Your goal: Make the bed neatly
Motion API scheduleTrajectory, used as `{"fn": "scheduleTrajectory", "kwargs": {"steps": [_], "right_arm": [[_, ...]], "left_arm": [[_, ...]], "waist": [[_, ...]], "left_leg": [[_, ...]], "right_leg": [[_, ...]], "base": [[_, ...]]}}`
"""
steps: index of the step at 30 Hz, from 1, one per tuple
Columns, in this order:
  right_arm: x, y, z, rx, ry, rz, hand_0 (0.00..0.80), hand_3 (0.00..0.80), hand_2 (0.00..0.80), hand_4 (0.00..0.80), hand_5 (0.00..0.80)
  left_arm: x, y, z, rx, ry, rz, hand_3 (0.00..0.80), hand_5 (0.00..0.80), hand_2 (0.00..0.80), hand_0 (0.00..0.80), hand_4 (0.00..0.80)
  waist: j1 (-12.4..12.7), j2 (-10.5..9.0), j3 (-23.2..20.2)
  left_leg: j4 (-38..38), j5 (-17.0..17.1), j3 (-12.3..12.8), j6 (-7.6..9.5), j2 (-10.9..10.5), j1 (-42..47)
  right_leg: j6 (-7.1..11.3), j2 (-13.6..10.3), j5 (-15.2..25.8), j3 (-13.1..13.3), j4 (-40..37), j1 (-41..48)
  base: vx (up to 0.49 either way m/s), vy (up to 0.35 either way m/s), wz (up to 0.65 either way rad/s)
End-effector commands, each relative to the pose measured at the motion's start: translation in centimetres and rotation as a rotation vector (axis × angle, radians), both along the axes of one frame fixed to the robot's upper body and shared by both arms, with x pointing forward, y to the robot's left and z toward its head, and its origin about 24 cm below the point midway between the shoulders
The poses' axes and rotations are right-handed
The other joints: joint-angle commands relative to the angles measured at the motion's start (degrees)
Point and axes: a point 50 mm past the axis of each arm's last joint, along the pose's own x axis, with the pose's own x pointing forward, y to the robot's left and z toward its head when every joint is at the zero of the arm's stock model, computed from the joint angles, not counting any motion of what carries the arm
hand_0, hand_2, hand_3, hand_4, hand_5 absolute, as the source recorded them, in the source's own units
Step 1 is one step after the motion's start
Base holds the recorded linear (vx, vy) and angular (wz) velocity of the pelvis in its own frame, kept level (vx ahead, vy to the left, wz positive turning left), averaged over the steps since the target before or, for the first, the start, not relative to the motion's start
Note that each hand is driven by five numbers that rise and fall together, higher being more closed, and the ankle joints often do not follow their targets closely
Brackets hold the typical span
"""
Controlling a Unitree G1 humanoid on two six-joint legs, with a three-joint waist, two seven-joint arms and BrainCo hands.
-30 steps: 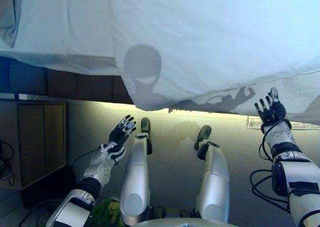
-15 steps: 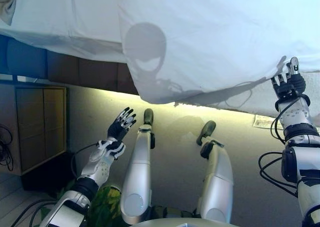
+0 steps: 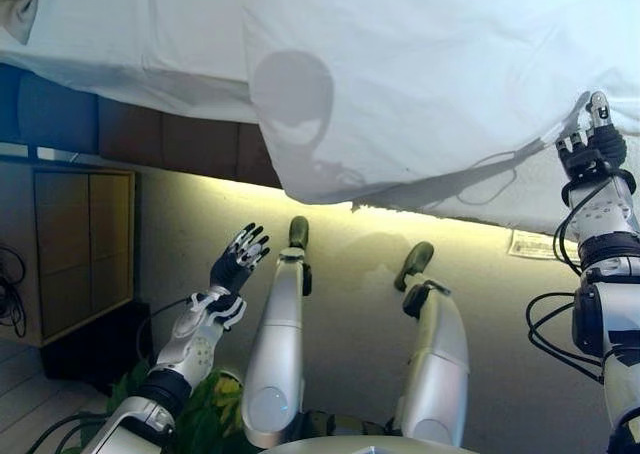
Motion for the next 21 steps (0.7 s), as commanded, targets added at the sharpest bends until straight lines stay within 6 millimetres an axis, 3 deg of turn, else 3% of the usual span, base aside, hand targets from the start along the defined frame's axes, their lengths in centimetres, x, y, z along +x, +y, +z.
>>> {"fn": "scheduleTrajectory", "kwargs": {"steps": [1, 12, 21], "right_arm": [[-0.3, -0.6, 5.7, -0.163, -0.174, 0.01, 0.8, 0.8, 0.8, 0.8, 0.8], [-0.9, -1.2, 3.1, -0.122, -0.112, 0.017, 0.8, 0.8, 0.8, 0.8, 0.8], [-1.0, -0.6, 0.5, -0.139, -0.034, 0.1, 0.8, 0.8, 0.8, 0.8, 0.8]], "left_arm": [[-1.1, 1.3, 0.5, -0.013, -0.037, 0.013, 0.0, 0.0, 0.0, 0.0, 0.0], [-1.7, 2.1, -0.2, 0.016, -0.008, 0.011, 0.0, 0.0, 0.0, 0.0, 0.0], [-2.1, 3.0, -1.1, 0.061, 0.032, 0.026, 0.0, 0.0, 0.0, 0.0, 0.0]], "waist": [[0.5, 0.43, 0.4], [0.2, -1.0, 0.4], [0.1, -2.41, -1.0]], "left_leg": [[-6.8, 4.5, -1.6, 1.98, 0.0, 4.0], [-8.5, 3.9, -0.2, 1.34, 1.5, 11.4], [-15.9, 5.8, 2.2, 0.19, 2.7, 22.7]], "right_leg": [[0.59, -0.2, 1.4, -0.6, 1.3, 3.4], [0.86, -0.1, 1.1, -1.9, -1.4, 11.3], [2.06, 0.2, 2.9, -2.9, -10.1, 22.7]], "base": [[0.0, 0.0, 0.0], [0.0, 0.0, 0.0], [0.029, 0.034, -0.03]]}}
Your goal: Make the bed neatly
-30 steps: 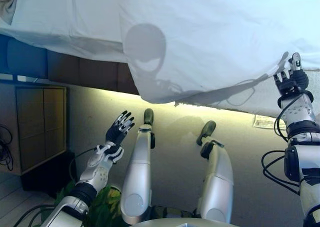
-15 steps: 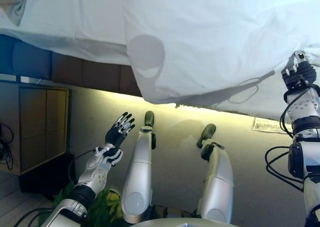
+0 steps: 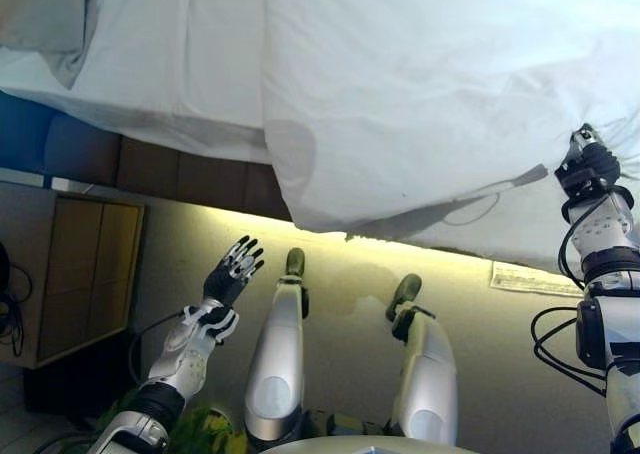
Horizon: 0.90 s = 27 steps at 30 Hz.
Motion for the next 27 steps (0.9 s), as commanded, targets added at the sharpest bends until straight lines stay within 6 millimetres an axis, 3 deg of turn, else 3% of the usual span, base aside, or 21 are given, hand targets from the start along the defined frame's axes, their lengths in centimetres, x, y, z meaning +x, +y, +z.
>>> {"fn": "scheduleTrajectory", "kwargs": {"steps": [1, 9, 15, 20, 23, 27], "right_arm": [[0.3, -0.2, 3.5, -0.088, -0.133, 0.057, 0.8, 0.8, 0.8, 0.8, 0.8], [0.9, 1.8, 1.5, -0.077, -0.086, 0.162, 0.8, 0.8, 0.8, 0.8, 0.8], [1.7, 4.0, 0.2, -0.043, -0.061, 0.215, 0.8, 0.8, 0.8, 0.8, 0.8], [2.4, 6.4, -0.5, -0.045, -0.033, 0.274, 0.8, 0.8, 0.8, 0.8, 0.8], [3.1, 7.5, -0.1, -0.055, -0.024, 0.317, 0.8, 0.8, 0.8, 0.8, 0.8], [3.7, 9.0, -0.1, -0.065, -0.014, 0.363, 0.8, 0.8, 0.8, 0.8, 0.8]], "left_arm": [[-0.5, 1.9, 0.0, 0.075, -0.01, 0.024, 0.0, 0.0, 0.0, 0.0, 0.0], [-1.4, 3.4, -2.4, 0.145, 0.126, 0.137, 0.0, 0.0, 0.0, 0.0, 0.0], [0.5, 3.2, -1.6, 0.079, 0.136, 0.2, 0.0, 0.0, 0.0, 0.0, 0.0], [2.6, -1.6, -0.8, 0.096, 0.161, -0.087, 0.0, 0.0, 0.0, 0.0, 0.0], [2.7, -4.0, -1.6, 0.175, 0.285, -0.293, 0.0, 0.0, 0.0, 0.0, 0.0], [1.8, -6.3, -2.9, 0.03, 0.48, -0.465, 0.0, 0.0, 0.0, 0.0, 0.0]], "waist": [[0.0, -1.85, -1.9], [-0.7, -1.92, -7.4], [-1.7, -2.14, -10.8], [-2.9, -2.47, -13.3], [-4.2, -2.28, -14.5], [-5.5, -2.27, -14.9]], "left_leg": [[-6.9, 5.4, 0.5, -0.3, 1.9, 4.3], [-15.4, 7.5, 2.2, -0.98, 2.2, 13.7], [-19.2, 8.7, 2.7, -1.36, 2.3, 18.1], [-22.5, 9.5, 3.1, -1.47, 2.8, 21.7], [-24.4, 10.4, 3.6, -1.75, 3.2, 22.9], [-25.8, 11.0, 4.2, -1.95, 3.7, 24.0]], "right_leg": [[1.04, -0.9, 1.0, -1.7, -0.4, 3.9], [2.14, -0.9, 3.1, -1.9, -9.6, 13.4], [2.51, -0.6, 4.0, -2.0, -13.7, 18.1], [2.54, 0.1, 4.4, -2.0, -16.4, 21.7], [2.68, 0.6, 4.7, -1.8, -17.5, 22.7], [2.83, 1.1, 4.8, -1.4, -18.3, 23.4]], "base": [[0.058, 0.047, -0.03], [0.091, 0.057, -0.04], [0.074, 0.036, 0.01], [0.094, 0.013, 0.02], [0.054, 0.033, 0.0], [0.018, 0.021, -0.08]]}}
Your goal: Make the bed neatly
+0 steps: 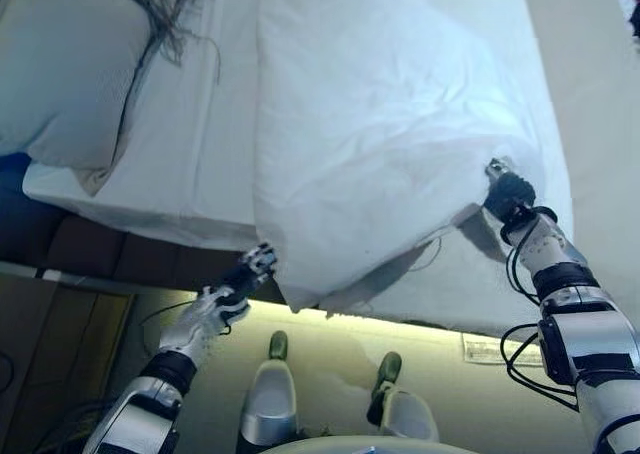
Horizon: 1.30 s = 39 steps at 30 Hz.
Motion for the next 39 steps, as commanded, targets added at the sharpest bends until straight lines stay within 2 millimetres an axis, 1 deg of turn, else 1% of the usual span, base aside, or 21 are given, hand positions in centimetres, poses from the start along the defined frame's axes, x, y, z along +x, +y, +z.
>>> {"fn": "scheduleTrajectory", "kwargs": {"steps": [1, 2, 3, 5, 7, 9, 13, 17, 18, 19, 21, 22, 23, 26, 27, 29, 31, 32, 34, 37, 39], "right_arm": [[1.8, 1.2, 5.2, -0.038, -0.189, 0.061, 0.8, 0.8, 0.8, 0.8, 0.8], [1.9, 1.8, 5.1, -0.024, -0.197, 0.074, 0.8, 0.8, 0.8, 0.8, 0.8], [2.0, 2.3, 5.0, -0.002, -0.207, 0.087, 0.8, 0.8, 0.8, 0.8, 0.8], [2.0, 2.9, 4.6, 0.011, -0.211, 0.11, 0.8, 0.8, 0.8, 0.8, 0.8], [2.1, 3.8, 4.2, 0.005, -0.21, 0.138, 0.8, 0.8, 0.8, 0.8, 0.8], [2.2, 4.7, 4.0, 0.015, -0.207, 0.161, 0.8, 0.8, 0.8, 0.8, 0.8], [2.5, 6.9, 3.7, 0.056, -0.205, 0.193, 0.8, 0.8, 0.8, 0.8, 0.8], [2.5, 8.5, 3.7, 0.102, -0.209, 0.203, 0.8, 0.8, 0.8, 0.8, 0.8], [2.3, 8.7, 3.6, 0.115, -0.209, 0.204, 0.8, 0.8, 0.8, 0.8, 0.8], [2.3, 8.7, 3.5, 0.116, -0.208, 0.203, 0.8, 0.8, 0.8, 0.8, 0.8], [2.0, 9.1, 3.1, 0.132, -0.209, 0.21, 0.8, 0.8, 0.8, 0.8, 0.8], [1.9, 9.3, 2.9, 0.137, -0.209, 0.213, 0.8, 0.8, 0.8, 0.8, 0.8], [1.7, 9.5, 2.7, 0.141, -0.209, 0.22, 0.8, 0.8, 0.8, 0.8, 0.8], [1.3, 10.0, 2.1, 0.152, -0.206, 0.231, 0.8, 0.8, 0.8, 0.8, 0.8], [1.1, 10.4, 2.0, 0.16, -0.204, 0.233, 0.8, 0.8, 0.8, 0.8, 0.8], [0.8, 10.5, 1.8, 0.169, -0.203, 0.231, 0.8, 0.8, 0.8, 0.8, 0.8], [0.6, 10.7, 1.5, 0.177, -0.203, 0.23, 0.8, 0.8, 0.8, 0.8, 0.8], [0.4, 10.8, 1.4, 0.185, -0.205, 0.234, 0.8, 0.8, 0.8, 0.8, 0.8], [0.2, 10.9, 1.4, 0.195, -0.211, 0.244, 0.8, 0.8, 0.8, 0.8, 0.8], [0.1, 11.5, 1.6, 0.224, -0.218, 0.282, 0.8, 0.8, 0.8, 0.8, 0.8], [0.0, 11.8, 1.6, 0.223, -0.217, 0.306, 0.8, 0.8, 0.8, 0.8, 0.8]], "left_arm": [[-1.1, -3.1, -1.3, -0.177, 0.219, -0.152, 0.0, 0.0, 0.0, 0.0, 0.0], [-1.4, -3.7, -1.4, -0.244, 0.252, -0.182, 0.0, 0.0, 0.0, 0.0, 0.0], [-1.8, -4.5, -1.4, -0.348, 0.296, -0.213, 0.0, 0.0, 0.0, 0.0, 0.0], [-2.5, -5.9, -1.8, -0.492, 0.367, -0.222, 0.0, 0.0, 0.0, 0.0, 0.0], [-2.9, -7.2, -1.8, -0.639, 0.431, -0.197, 0.0, 0.0, 0.0, 0.0, 0.0], [-3.3, -8.3, -1.8, -0.793, 0.497, -0.122, 0.0, 0.0, 0.0, 0.0, 0.0], [-3.3, -9.4, -2.3, -0.95, 0.611, 0.078, 0.0, 0.0, 0.0, 0.0, 0.0], [-3.2, -9.9, -2.4, -1.041, 0.677, 0.238, 0.0, 0.0, 0.0, 0.0, 0.0], [-3.3, -10.3, -2.3, -1.076, 0.678, 0.244, 0.0, 0.0, 0.0, 0.0, 0.0], [-3.3, -10.3, -2.4, -1.076, 0.679, 0.246, 0.0, 0.0, 0.0, 0.0, 0.0], [-3.2, -10.9, -2.0, -1.159, 0.662, 0.271, 0.0, 0.0, 0.0, 0.0, 0.0], [-3.1, -11.2, -1.8, -1.199, 0.646, 0.285, 0.0, 0.0, 0.0, 0.0, 0.0], [-2.5, -11.3, -1.3, -1.259, 0.609, 0.32, 0.0, 0.0, 0.0, 0.0, 0.0], [-0.8, -11.1, -0.3, -1.326, 0.535, 0.454, 0.0, 0.0, 0.0, 0.0, 0.0], [0.1, -11.1, 0.5, -1.368, 0.49, 0.485, 0.0, 0.0, 0.0, 0.0, 0.0], [0.8, -11.4, 1.2, -1.38, 0.469, 0.491, 0.0, 0.0, 0.0, 0.0, 0.0], [1.1, -11.9, 1.6, -1.359, 0.464, 0.49, 0.0, 0.0, 0.0, 0.0, 0.0], [1.4, -12.3, 1.8, -1.333, 0.465, 0.505, 0.0, 0.0, 0.0, 0.0, 0.0], [1.7, -12.5, 2.0, -1.315, 0.461, 0.539, 0.0, 0.0, 0.0, 0.0, 0.0], [1.9, -12.5, 1.7, -1.285, 0.437, 0.601, 0.0, 0.0, 0.0, 0.0, 0.0], [2.0, -12.4, 1.6, -1.289, 0.415, 0.614, 0.0, 0.0, 0.0, 0.0, 0.0]], "waist": [[-1.0, 0.63, -2.9], [-1.3, 0.49, -2.9], [-1.7, 0.26, -2.9], [-2.1, -0.27, -3.0], [-2.4, -1.03, -2.9], [-2.5, -2.13, -3.0], [-2.6, -5.17, -3.2], [-2.6, -7.3, -3.2], [-2.6, -7.77, -3.2], [-2.5, -7.76, -3.2], [-2.6, -8.53, -3.3], [-2.6, -8.85, -3.3], [-2.7, -9.37, -3.3], [-2.9, -10.4, -3.3], [-3.2, -11.09, -3.2], [-3.5, -11.76, -3.1], [-3.8, -12.26, -3.0], [-4.2, -12.77, -2.9], [-4.7, -13.14, -2.8], [-5.6, -13.75, -3.0], [-6.0, -13.92, -3.1]], "left_leg": [[-7.3, 7.7, 0.7, -0.79, 4.2, 1.1], [-7.5, 7.8, 1.0, -0.81, 4.3, 1.2], [-7.5, 7.8, 1.3, -0.85, 4.5, 1.3], [-7.3, 7.5, 1.7, -0.93, 4.9, 1.6], [-6.9, 7.2, 2.1, -0.98, 5.3, 1.8], [-6.6, 6.8, 2.4, -1.03, 5.9, 2.1], [-6.0, 6.1, 2.9, -1.44, 7.1, 2.3], [-5.4, 5.7, 3.1, -1.83, 8.2, 2.2], [-5.5, 5.6, 3.1, -1.9, 8.5, 2.3], [-5.5, 5.6, 3.1, -1.91, 8.6, 2.3], [-5.8, 5.6, 3.3, -2.08, 9.0, 2.6], [-5.9, 5.6, 3.3, -2.12, 9.2, 2.6], [-6.1, 5.6, 3.4, -2.25, 9.5, 2.7], [-6.2, 5.6, 3.4, -2.51, 10.1, 2.8], [-6.3, 5.7, 3.3, -2.77, 10.6, 2.7], [-6.4, 5.8, 3.3, -2.93, 11.0, 2.4], [-6.5, 5.9, 3.3, -3.08, 11.5, 2.3], [-6.6, 6.0, 3.3, -3.24, 11.9, 2.1], [-6.8, 6.1, 3.3, -3.46, 12.3, 2.0], [-6.9, 6.1, 3.8, -3.68, 12.8, 2.3], [-7.1, 6.2, 4.1, -3.78, 13.1, 2.4]], "right_leg": [[0.89, -1.3, -0.6, 1.0, 2.7, 0.0], [0.85, -1.2, -0.7, 1.2, 2.7, 0.1], [0.82, -1.0, -0.7, 1.3, 2.6, 0.1], [0.67, -0.7, -0.8, 1.7, 2.7, 0.1], [0.55, -0.5, -0.9, 2.0, 2.8, 0.2], [0.37, -0.1, -0.8, 2.1, 2.5, 0.5], [0.02, 1.2, -0.5, 2.5, 1.3, 1.2], [-0.34, 2.2, -0.2, 2.6, 0.3, 1.7], [-0.4, 2.4, 0.0, 2.5, -0.2, 2.0], [-0.41, 2.4, 0.0, 2.5, -0.3, 2.1], [-0.39, 2.9, 0.3, 2.5, -0.9, 2.5], [-0.44, 3.1, 0.3, 2.5, -1.0, 2.6], [-0.48, 3.4, 0.4, 2.5, -1.2, 2.7], [-0.6, 4.0, 0.5, 2.6, -1.6, 2.8], [-0.59, 4.4, 0.6, 2.8, -1.8, 2.8], [-0.64, 4.7, 0.7, 2.8, -2.0, 2.7], [-0.69, 5.1, 0.8, 2.8, -2.0, 2.5], [-0.73, 5.5, 0.9, 2.8, -2.1, 2.4], [-0.79, 5.9, 1.0, 2.8, -2.2, 2.2], [-0.84, 6.3, 1.0, 3.0, -2.3, 2.1], [-0.9, 6.5, 1.0, 3.3, -2.3, 2.0]], "base": [[0.005, -0.007, -0.17], [0.0, -0.016, -0.16], [0.007, -0.023, -0.12], [0.034, -0.043, -0.14], [0.056, -0.085, -0.2], [0.074, -0.142, -0.12], [0.052, -0.187, -0.11], [0.05, -0.171, -0.18], [0.046, -0.105, -0.03], [0.066, -0.119, -0.01], [0.056, -0.11, -0.01], [0.037, -0.11, -0.03], [0.035, -0.118, -0.04], [0.022, -0.121, -0.04], [0.006, -0.115, -0.04], [-0.014, -0.125, -0.04], [-0.034, -0.117, -0.02], [-0.038, -0.105, -0.02], [-0.027, -0.095, -0.01], [-0.005, -0.069, -0.02], [-0.019, -0.039, -0.02]]}}
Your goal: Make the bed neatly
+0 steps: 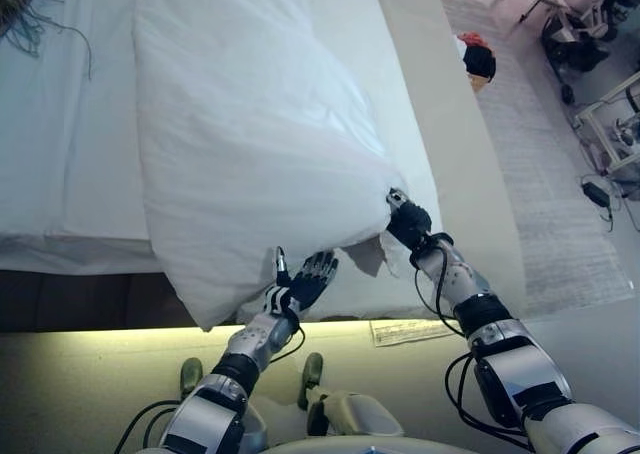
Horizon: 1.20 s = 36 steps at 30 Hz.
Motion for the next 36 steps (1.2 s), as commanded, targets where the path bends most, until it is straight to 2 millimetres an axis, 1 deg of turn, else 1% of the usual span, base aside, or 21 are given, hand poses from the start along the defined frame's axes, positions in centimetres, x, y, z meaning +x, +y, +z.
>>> {"fn": "scheduleTrajectory", "kwargs": {"steps": [1, 4, 8, 17, 21, 25, 30, 32, 34, 36], "right_arm": [[1.3, -0.6, 5.7, 0.053, -0.244, 0.027, 0.8, 0.8, 0.8, 0.8, 0.8], [1.3, -0.2, 5.7, 0.045, -0.242, 0.053, 0.8, 0.8, 0.8, 0.8, 0.8], [1.5, 0.1, 6.0, 0.042, -0.238, 0.074, 0.8, 0.8, 0.8, 0.8, 0.8], [1.9, 0.9, 6.6, 0.016, -0.243, 0.114, 0.8, 0.8, 0.8, 0.8, 0.8], [2.0, 1.2, 6.9, 0.007, -0.248, 0.125, 0.8, 0.8, 0.8, 0.8, 0.8], [2.2, 1.4, 7.1, 0.008, -0.252, 0.123, 0.8, 0.8, 0.8, 0.8, 0.8], [2.0, 1.8, 7.4, 0.01, -0.271, 0.116, 0.8, 0.8, 0.8, 0.8, 0.8], [2.0, 1.9, 7.5, 0.01, -0.274, 0.115, 0.8, 0.8, 0.8, 0.8, 0.8], [2.1, 2.0, 8.1, 0.009, -0.293, 0.113, 0.8, 0.8, 0.8, 0.8, 0.8], [2.2, 1.9, 8.5, 0.008, -0.302, 0.114, 0.8, 0.8, 0.8, 0.8, 0.8]], "left_arm": [[2.2, -3.3, 2.7, -0.039, -0.099, -0.022, 0.0, 0.0, 0.0, 0.0, 0.0], [2.7, -3.4, 3.0, -0.034, -0.117, 0.009, 0.0, 0.0, 0.0, 0.0, 0.0], [3.5, -3.9, 4.1, -0.046, -0.165, 0.028, 0.0, 0.0, 0.0, 0.0, 0.0], [4.3, -6.0, 5.9, -0.013, -0.233, -0.055, 0.0, 0.0, 0.0, 0.0, 0.0], [4.4, -7.0, 6.4, 0.006, -0.231, -0.104, 0.0, 0.0, 0.0, 0.0, 0.0], [4.0, -7.3, 5.5, 0.035, -0.135, -0.125, 0.0, 0.0, 0.0, 0.0, 0.0], [2.4, -7.0, 2.9, 0.052, 0.023, -0.143, 0.0, 0.0, 0.0, 0.0, 0.0], [2.2, -7.0, 2.6, 0.055, 0.038, -0.144, 0.0, 0.0, 0.0, 0.0, 0.0], [1.5, -6.8, 1.7, 0.075, 0.085, -0.157, 0.0, 0.0, 0.0, 0.0, 0.0], [1.3, -6.8, 1.4, 0.068, 0.087, -0.156, 0.0, 0.0, 0.0, 0.0, 0.0]], "waist": [[-1.9, -1.38, -0.6], [-2.6, -1.41, -0.6], [-3.7, -0.95, -0.4], [-5.3, 0.3, -0.2], [-6.0, 0.85, -0.1], [-6.1, 1.19, 0.4], [-5.9, 1.31, 1.4], [-5.9, 1.29, 1.6], [-5.8, 1.24, 2.4], [-5.8, 1.29, 2.9]], "left_leg": [[-1.0, 2.9, 0.2, 1.28, 3.8, -1.7], [-0.9, 3.0, 0.7, 0.96, 4.2, -1.7], [-0.8, 3.1, 1.1, 0.61, 4.3, -1.8], [-0.8, 2.9, 1.5, 0.31, 4.2, -1.3], [-0.7, 2.8, 1.7, 0.22, 4.1, -1.3], [-0.9, 2.9, 1.6, 0.18, 4.1, -1.3], [-1.3, 3.2, 1.2, 0.09, 4.0, -1.8], [-1.3, 3.2, 1.2, 0.08, 4.0, -1.9], [-1.6, 3.5, 1.0, 0.0, 3.9, -2.2], [-1.7, 3.5, 0.9, 0.01, 3.8, -2.3]], "right_leg": [[3.92, -4.0, -1.9, 0.3, 3.5, 1.3], [3.9, -3.8, -1.9, 0.6, 3.4, 1.1], [3.94, -4.0, -2.2, 1.2, 3.7, 0.7], [4.34, -4.7, -2.4, 1.9, 4.2, 0.2], [4.49, -4.9, -2.6, 2.3, 4.4, -0.1], [4.49, -5.1, -2.6, 2.4, 4.8, -0.6], [4.44, -5.2, -2.4, 2.1, 4.7, -1.2], [4.44, -5.2, -2.4, 2.1, 4.7, -1.2], [4.47, -5.3, -2.1, 2.1, 4.7, -1.7], [4.5, -5.4, -2.0, 2.1, 4.6, -1.8]], "base": [[-0.035, -0.024, -0.13], [-0.034, -0.012, -0.1], [-0.03, 0.02, -0.1], [-0.011, 0.021, -0.01], [-0.01, 0.032, -0.03], [-0.006, 0.008, -0.02], [-0.027, -0.007, 0.0], [0.0, 0.0, 0.0], [-0.058, 0.009, -0.04], [-0.026, 0.01, -0.02]]}}
